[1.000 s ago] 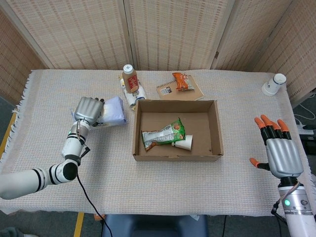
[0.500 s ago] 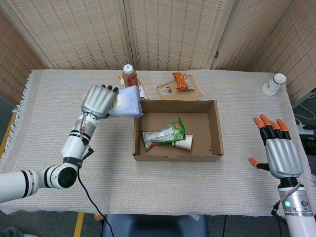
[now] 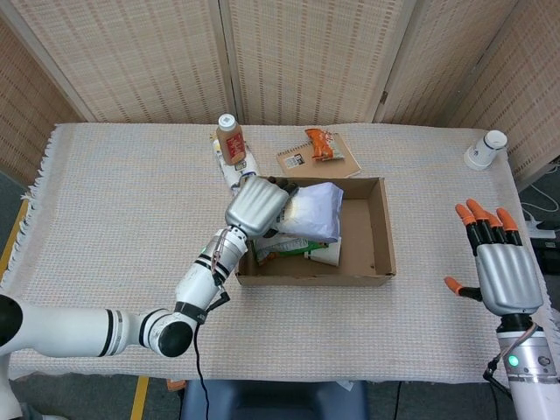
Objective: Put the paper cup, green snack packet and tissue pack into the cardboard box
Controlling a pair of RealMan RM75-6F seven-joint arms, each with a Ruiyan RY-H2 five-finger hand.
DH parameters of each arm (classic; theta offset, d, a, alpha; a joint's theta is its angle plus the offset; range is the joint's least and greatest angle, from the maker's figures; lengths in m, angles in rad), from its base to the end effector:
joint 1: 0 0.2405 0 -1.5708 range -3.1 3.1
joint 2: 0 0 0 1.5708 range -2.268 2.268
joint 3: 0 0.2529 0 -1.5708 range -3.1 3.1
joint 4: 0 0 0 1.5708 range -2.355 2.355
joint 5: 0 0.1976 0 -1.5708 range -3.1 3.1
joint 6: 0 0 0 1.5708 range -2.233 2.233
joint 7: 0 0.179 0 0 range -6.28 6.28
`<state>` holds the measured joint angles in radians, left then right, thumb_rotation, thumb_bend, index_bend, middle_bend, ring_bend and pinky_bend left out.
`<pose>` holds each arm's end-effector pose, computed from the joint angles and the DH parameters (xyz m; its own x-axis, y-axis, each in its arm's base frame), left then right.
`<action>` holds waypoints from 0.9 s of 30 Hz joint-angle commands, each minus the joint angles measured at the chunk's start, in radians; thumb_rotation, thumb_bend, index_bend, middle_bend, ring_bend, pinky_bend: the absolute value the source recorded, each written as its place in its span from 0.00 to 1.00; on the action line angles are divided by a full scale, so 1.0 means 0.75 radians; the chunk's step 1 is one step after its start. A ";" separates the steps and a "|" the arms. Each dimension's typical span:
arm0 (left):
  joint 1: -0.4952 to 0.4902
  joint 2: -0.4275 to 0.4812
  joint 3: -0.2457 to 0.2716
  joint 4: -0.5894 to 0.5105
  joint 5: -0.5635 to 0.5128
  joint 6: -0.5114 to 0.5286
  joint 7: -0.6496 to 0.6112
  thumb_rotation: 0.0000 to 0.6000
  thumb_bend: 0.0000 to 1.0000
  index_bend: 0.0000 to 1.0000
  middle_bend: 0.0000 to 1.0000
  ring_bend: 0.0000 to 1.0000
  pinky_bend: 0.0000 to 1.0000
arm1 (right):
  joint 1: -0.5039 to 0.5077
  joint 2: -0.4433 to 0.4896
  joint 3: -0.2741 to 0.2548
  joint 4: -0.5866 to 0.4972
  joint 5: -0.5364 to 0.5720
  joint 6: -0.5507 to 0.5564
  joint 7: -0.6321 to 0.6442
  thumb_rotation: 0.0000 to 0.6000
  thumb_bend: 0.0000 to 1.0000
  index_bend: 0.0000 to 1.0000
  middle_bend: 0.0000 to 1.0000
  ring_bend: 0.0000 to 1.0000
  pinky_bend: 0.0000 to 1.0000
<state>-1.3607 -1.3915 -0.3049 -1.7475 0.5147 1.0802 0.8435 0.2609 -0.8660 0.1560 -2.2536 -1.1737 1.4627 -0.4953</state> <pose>0.0818 0.4064 0.0407 0.6041 -0.0090 0.7968 0.6732 -0.5293 -0.5164 -0.1893 -0.2524 0.2104 0.4576 -0.0054 0.8891 -0.8885 0.0370 0.4575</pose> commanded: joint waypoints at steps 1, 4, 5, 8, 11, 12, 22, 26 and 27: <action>-0.018 -0.076 0.004 0.069 0.036 0.022 -0.034 1.00 0.36 0.68 0.82 0.74 0.86 | -0.001 0.002 0.000 0.001 0.001 0.001 0.002 1.00 0.07 0.04 0.00 0.00 0.00; -0.032 -0.181 0.012 0.171 0.032 0.024 -0.046 1.00 0.32 0.57 0.71 0.64 0.79 | -0.006 0.010 0.004 -0.003 -0.003 0.008 0.013 1.00 0.07 0.04 0.00 0.00 0.00; -0.037 -0.189 0.020 0.184 0.004 0.001 -0.032 1.00 0.29 0.48 0.62 0.55 0.73 | -0.009 0.014 0.004 -0.004 -0.004 0.009 0.018 1.00 0.07 0.04 0.00 0.00 0.00; -0.057 -0.148 0.028 0.166 -0.143 -0.075 0.036 1.00 0.20 0.06 0.13 0.10 0.30 | -0.013 0.021 0.005 -0.006 -0.005 0.011 0.028 1.00 0.07 0.04 0.00 0.00 0.00; -0.060 -0.121 0.027 0.151 -0.182 -0.079 0.049 1.00 0.16 0.00 0.00 0.00 0.11 | -0.014 0.024 0.004 -0.007 -0.008 0.008 0.033 1.00 0.07 0.04 0.00 0.00 0.00; -0.053 -0.113 0.026 0.145 -0.178 -0.072 0.038 1.00 0.16 0.00 0.00 0.00 0.10 | -0.014 0.024 0.003 -0.007 -0.009 0.006 0.033 1.00 0.07 0.04 0.00 0.00 0.00; -0.001 0.022 0.030 0.029 -0.138 -0.010 0.013 1.00 0.16 0.00 0.00 0.00 0.08 | -0.007 0.009 -0.004 -0.007 -0.008 -0.007 0.013 1.00 0.07 0.04 0.00 0.00 0.00; 0.048 0.116 0.038 -0.042 -0.099 0.073 0.010 1.00 0.16 0.00 0.00 0.00 0.09 | -0.007 0.005 -0.006 -0.009 -0.011 -0.008 0.005 1.00 0.07 0.04 0.00 0.00 0.00; 0.072 0.149 0.048 -0.063 -0.073 0.109 0.008 1.00 0.17 0.00 0.00 0.00 0.09 | -0.006 0.003 -0.008 -0.009 -0.012 -0.010 0.003 1.00 0.07 0.04 0.00 0.00 0.00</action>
<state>-1.3338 -1.3163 -0.2776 -1.7657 0.4334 1.1242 0.8525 0.2560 -0.8635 0.1503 -2.2603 -1.1823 1.4556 -0.4929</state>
